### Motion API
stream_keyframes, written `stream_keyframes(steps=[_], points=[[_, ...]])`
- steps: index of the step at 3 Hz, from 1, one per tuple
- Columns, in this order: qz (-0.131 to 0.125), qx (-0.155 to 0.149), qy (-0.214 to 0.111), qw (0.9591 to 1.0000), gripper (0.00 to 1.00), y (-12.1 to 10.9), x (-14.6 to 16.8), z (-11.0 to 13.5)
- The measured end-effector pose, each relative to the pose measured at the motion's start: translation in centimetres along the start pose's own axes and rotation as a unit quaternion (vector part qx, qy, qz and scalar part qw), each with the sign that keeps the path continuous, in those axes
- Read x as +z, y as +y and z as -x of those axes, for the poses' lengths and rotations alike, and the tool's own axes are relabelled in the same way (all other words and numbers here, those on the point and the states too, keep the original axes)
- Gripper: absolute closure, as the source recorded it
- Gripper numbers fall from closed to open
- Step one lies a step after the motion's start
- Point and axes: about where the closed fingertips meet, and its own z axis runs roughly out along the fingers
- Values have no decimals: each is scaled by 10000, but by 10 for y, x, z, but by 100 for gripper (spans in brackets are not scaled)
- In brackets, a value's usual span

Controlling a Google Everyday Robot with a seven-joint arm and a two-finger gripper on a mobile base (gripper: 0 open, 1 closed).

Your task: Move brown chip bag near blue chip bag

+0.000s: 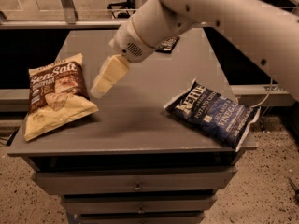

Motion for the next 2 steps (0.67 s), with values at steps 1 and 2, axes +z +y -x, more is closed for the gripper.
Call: stream_keyframes(steps=[1, 2], points=[[113, 212, 58, 9997, 0, -6, 48, 7], [206, 427, 97, 9988, 0, -4, 78, 7]])
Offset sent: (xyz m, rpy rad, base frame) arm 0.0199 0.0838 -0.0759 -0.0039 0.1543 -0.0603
